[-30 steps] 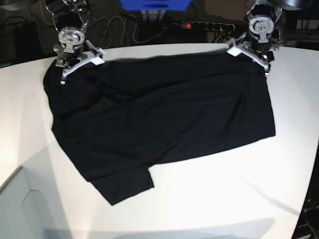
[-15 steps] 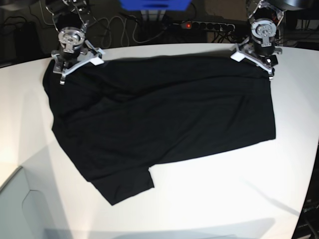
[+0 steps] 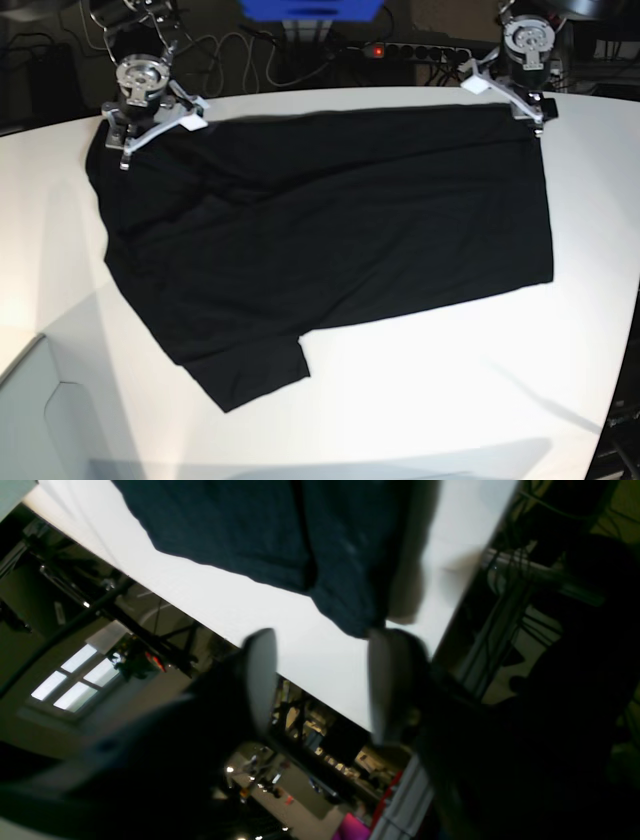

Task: Fold the T-shirt properly
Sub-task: 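Hold the shirt edge with both grippers and smooth it flat, then release the shirt edge and lift both grippers away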

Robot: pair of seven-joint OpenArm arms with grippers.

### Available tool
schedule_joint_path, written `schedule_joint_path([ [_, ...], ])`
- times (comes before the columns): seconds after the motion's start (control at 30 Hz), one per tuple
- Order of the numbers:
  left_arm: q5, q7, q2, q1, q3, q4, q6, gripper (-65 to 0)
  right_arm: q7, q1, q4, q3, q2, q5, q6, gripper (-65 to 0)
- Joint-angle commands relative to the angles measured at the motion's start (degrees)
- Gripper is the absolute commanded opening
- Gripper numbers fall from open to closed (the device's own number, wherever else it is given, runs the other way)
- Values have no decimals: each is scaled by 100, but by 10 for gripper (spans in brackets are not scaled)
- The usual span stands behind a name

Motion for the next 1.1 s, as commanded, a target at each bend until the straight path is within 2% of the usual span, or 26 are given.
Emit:
schedule_joint_path([
  [0.0, 85, 87, -70, 58, -33, 80, 64, -318, -51, 20, 158, 20, 35, -83, 17, -333],
  [0.47, 93, 34, -44, 31, -41, 150, 64, -313, -51, 407, 430, 38, 52, -101, 17, -336],
  [0.57, 76, 34, -44, 22, 90, 150, 64, -313, -51, 407, 430, 29, 123, -356, 17, -336],
  [0.7, 102, 34, -44, 22, 231, 150, 64, -313, -51, 345, 430, 11, 184, -619, 17, -335],
  [0.87, 76, 34, -44, -65, 231, 150, 64, -313, -16, -6, 430, 11, 184, -619, 17, -334],
  [1.07, 76, 34, -44, -171, 231, 150, 64, -313, -51, -59, 509, 47, 184, -628, 17, -333],
])
